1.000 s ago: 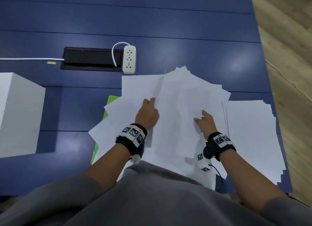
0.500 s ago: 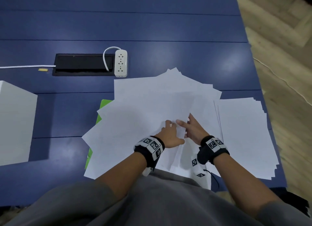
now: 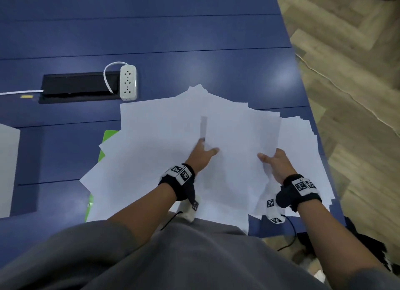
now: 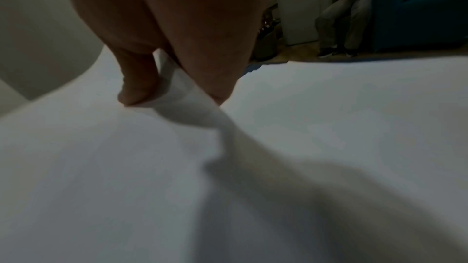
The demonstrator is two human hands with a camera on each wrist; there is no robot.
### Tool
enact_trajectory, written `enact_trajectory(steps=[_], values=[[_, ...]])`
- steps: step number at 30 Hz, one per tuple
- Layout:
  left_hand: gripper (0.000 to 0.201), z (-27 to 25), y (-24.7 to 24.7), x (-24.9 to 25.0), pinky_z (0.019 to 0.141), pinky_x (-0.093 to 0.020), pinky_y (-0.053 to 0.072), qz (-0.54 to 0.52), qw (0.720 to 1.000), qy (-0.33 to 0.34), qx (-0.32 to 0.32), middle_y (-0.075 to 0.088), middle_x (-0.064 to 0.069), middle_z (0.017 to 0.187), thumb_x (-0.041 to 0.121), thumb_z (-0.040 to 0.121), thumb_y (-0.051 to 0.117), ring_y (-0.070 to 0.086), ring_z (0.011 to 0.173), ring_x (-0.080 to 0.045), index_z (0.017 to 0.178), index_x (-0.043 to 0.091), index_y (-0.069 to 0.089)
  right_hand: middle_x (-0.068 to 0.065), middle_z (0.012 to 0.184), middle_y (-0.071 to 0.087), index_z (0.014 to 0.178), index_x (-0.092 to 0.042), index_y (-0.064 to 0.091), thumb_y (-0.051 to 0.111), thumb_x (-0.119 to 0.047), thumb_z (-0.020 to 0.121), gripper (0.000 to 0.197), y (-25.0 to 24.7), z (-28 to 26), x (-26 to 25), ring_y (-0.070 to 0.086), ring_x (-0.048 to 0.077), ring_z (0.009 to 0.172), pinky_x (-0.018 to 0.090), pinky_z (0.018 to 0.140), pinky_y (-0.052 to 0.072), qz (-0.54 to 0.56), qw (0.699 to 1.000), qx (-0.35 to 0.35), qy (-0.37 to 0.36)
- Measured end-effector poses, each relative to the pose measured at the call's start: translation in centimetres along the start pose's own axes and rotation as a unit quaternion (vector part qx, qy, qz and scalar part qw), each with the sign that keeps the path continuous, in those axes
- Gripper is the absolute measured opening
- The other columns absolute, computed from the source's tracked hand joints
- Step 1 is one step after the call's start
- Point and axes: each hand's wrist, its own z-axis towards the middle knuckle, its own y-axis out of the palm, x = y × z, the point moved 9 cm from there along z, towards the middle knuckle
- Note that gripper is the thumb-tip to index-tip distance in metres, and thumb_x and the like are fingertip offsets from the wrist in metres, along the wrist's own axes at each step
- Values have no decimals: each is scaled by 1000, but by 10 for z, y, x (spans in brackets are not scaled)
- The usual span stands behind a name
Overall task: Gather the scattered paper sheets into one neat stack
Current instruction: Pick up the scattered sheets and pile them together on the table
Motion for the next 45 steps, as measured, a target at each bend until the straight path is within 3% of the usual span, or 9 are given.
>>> enact_trajectory(steps=[7, 10, 14, 18, 23, 27, 32, 36, 45], values=[[34, 23, 116, 5, 87, -22, 38, 172, 982, 23, -73, 55, -17, 125, 4, 92, 45, 52, 116, -29, 125, -3, 48, 8, 100, 66, 103, -6, 61, 72, -7, 81, 24, -102, 9, 2, 60, 24, 91, 29, 81, 43, -168, 976, 137, -32], [7, 35, 152, 8, 67, -20, 41, 216, 972, 20, -89, 58, -8, 88, 7, 91, 51, 54, 89, -24, 92, 5, 57, 9, 102, 64, 105, -5, 56, 65, -3, 85, 22, -131, 14, 15, 61, 31, 98, 31, 83, 43, -192, 966, 171, -14], [37, 53, 179, 10, 49, -16, 31, 246, 966, 22, -75, 40, 4, 62, 2, 86, 53, 44, 64, -17, 59, 18, 33, 17, 124, 56, 133, -9, 41, 53, 7, 89, 48, -145, 16, 25, 54, 33, 112, 31, 88, 38, -210, 959, 189, 5], [35, 65, 188, 14, 51, -23, 42, 259, 964, 10, -60, 43, -3, 70, -2, 85, 56, 45, 63, -17, 66, 12, 30, 17, 136, 46, 146, -22, 24, 52, 9, 88, 71, -150, 24, 25, 48, 34, 119, 36, 91, 38, -233, 953, 194, -2], [25, 67, 186, 11, 73, -40, 53, 251, 966, -6, -54, 48, -23, 99, -6, 82, 57, 60, 86, -36, 97, 3, 41, 19, 130, 34, 135, -28, 42, 71, -12, 78, 65, -144, 34, 32, 33, 39, 119, 56, 97, 30, -456, 858, 235, 10], [30, 70, 182, 7, 69, -37, 50, 260, 964, -9, -60, 51, -21, 102, -6, 79, 59, 60, 89, -37, 105, 0, 44, 9, 127, 36, 123, -30, 55, 74, -37, 77, 51, -91, 42, 28, 36, 32, 115, 48, 92, 34, -467, 873, 110, -89], [29, 66, 177, 11, 83, -45, 53, 285, 955, 23, -77, 61, -17, 106, -4, 79, 58, 61, 99, -35, 107, -1, 55, 4, 131, 31, 138, -40, 36, 71, -56, 74, 74, -50, 42, 45, 32, 28, 119, 46, 91, 35, -484, 871, 37, -73], [46, 59, 169, 16, 96, -33, 43, 362, 922, 58, -123, 51, -15, 127, -1, 84, 53, 49, 117, -29, 130, 4, 50, 6, 136, 28, 141, -39, 33, 72, -48, 77, 76, -45, 43, 49, 27, 31, 123, 50, 92, 35, -512, 856, 50, -40], [51, 3, 80, -12, 86, -37, 42, 573, 791, 149, -154, 41, -5, 124, 22, 77, 71, 36, 114, -25, 121, 18, 46, 8, 129, 29, 129, -36, 35, 77, -26, 69, 74, -36, 48, 46, 27, 33, 120, 52, 89, 35, -495, 864, 93, -7]])
